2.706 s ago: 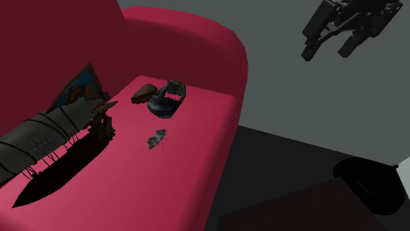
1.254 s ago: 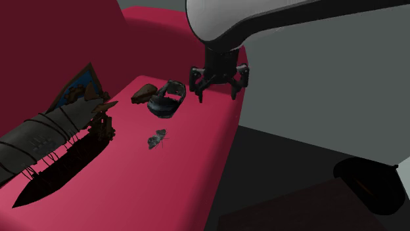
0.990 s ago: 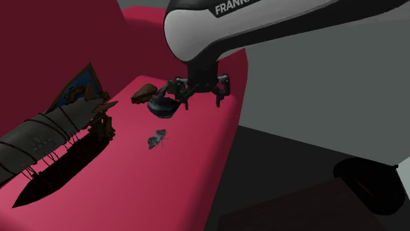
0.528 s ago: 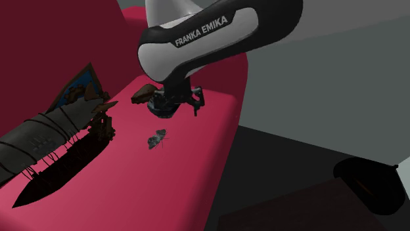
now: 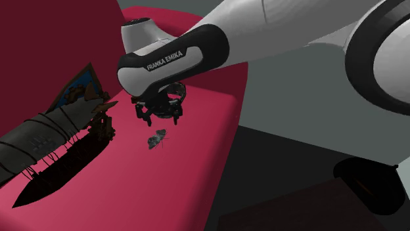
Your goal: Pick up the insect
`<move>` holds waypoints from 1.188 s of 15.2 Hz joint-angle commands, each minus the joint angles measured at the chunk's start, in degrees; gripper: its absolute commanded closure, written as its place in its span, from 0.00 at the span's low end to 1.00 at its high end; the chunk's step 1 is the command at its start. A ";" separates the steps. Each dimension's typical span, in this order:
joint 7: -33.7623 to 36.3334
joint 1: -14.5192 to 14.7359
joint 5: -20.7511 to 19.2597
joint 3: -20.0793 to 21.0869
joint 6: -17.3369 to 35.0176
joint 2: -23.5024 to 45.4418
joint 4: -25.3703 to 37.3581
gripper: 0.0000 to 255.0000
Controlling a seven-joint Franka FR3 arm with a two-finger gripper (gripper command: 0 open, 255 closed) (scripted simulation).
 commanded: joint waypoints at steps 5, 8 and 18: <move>2.59 3.42 -2.10 -1.39 -0.02 8.66 7.51 0.00; 2.83 3.59 -2.55 -1.72 1.60 9.82 6.99 0.00; 2.92 3.66 -2.79 -1.91 2.44 10.42 6.74 1.00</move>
